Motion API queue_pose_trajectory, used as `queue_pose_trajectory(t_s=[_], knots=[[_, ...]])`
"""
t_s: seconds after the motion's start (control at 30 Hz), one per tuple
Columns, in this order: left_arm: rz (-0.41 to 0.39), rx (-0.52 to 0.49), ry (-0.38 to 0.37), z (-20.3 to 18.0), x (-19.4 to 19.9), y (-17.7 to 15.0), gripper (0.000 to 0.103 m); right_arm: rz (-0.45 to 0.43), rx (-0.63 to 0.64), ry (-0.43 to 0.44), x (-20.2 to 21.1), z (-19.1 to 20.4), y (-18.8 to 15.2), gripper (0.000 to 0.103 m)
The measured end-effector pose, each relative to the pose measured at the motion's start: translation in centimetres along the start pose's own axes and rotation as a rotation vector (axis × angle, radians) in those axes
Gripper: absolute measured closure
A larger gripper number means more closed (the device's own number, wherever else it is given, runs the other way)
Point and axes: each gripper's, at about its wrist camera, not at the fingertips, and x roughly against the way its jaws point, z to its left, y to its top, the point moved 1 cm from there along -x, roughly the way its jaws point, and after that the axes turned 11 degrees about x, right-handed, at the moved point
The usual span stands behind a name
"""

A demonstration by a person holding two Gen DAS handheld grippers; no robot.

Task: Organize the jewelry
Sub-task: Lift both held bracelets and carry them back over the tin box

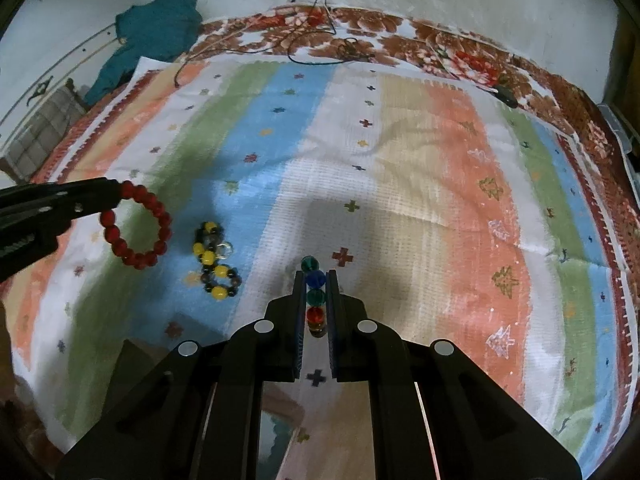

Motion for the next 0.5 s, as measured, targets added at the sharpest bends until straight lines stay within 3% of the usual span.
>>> queue_pose_trajectory(t_s=[0.5], knots=[[-0.032,-0.010,-0.035,-0.6,3.3,-1.7,0.090,-0.054,0.006,-0.011,3.7,1.1,-1.1,0.093]])
